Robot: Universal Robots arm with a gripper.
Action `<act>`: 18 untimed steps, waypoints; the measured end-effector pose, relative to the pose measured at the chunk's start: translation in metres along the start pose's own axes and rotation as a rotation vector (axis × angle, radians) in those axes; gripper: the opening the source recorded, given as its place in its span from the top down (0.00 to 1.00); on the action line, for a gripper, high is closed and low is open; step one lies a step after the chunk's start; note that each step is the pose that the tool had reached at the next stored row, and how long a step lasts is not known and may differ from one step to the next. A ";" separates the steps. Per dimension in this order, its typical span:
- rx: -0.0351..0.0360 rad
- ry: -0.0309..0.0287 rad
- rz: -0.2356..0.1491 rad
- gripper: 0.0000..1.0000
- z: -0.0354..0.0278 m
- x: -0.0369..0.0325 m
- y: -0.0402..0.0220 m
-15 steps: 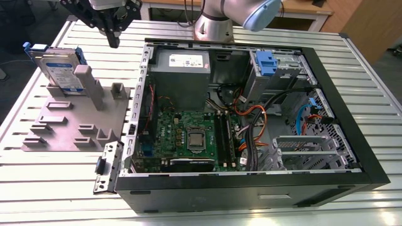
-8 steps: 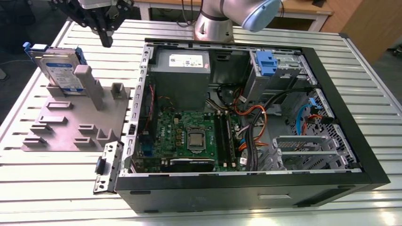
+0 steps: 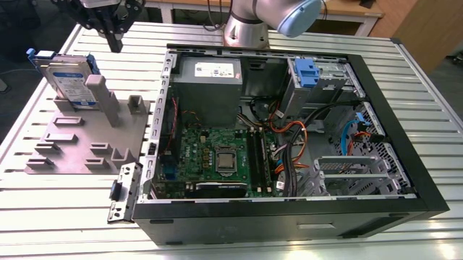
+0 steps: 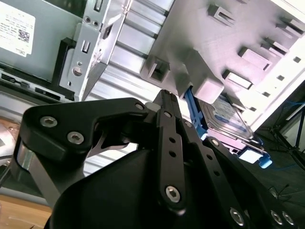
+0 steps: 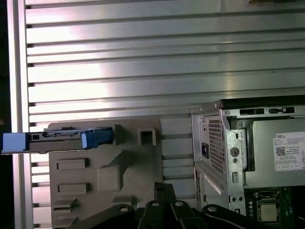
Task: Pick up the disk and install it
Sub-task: 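Reach for the disk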
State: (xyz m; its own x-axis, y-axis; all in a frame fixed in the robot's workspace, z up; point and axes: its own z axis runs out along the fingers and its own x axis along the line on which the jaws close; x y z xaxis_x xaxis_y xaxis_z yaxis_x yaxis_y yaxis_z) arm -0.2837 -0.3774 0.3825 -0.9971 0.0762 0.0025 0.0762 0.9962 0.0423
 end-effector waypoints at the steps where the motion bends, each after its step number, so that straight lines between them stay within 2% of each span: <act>1: 0.0001 0.0000 0.000 0.89 0.0001 0.0024 0.0003; 3: 0.0000 0.0000 0.000 0.89 0.0004 0.0075 0.0010; 4: 0.0000 0.0000 0.000 0.89 0.0007 0.0127 0.0015; 11: 0.0000 0.0000 0.000 0.89 0.0016 0.0300 0.0032; 14: 0.0000 0.0000 0.000 0.89 0.0021 0.0344 0.0034; 18: -0.0001 0.0001 0.000 0.89 0.0024 0.0355 0.0034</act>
State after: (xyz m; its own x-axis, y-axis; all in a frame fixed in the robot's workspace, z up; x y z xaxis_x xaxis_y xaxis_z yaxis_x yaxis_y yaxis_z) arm -0.3188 -0.3712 0.3804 -0.9971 0.0762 0.0026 0.0763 0.9962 0.0423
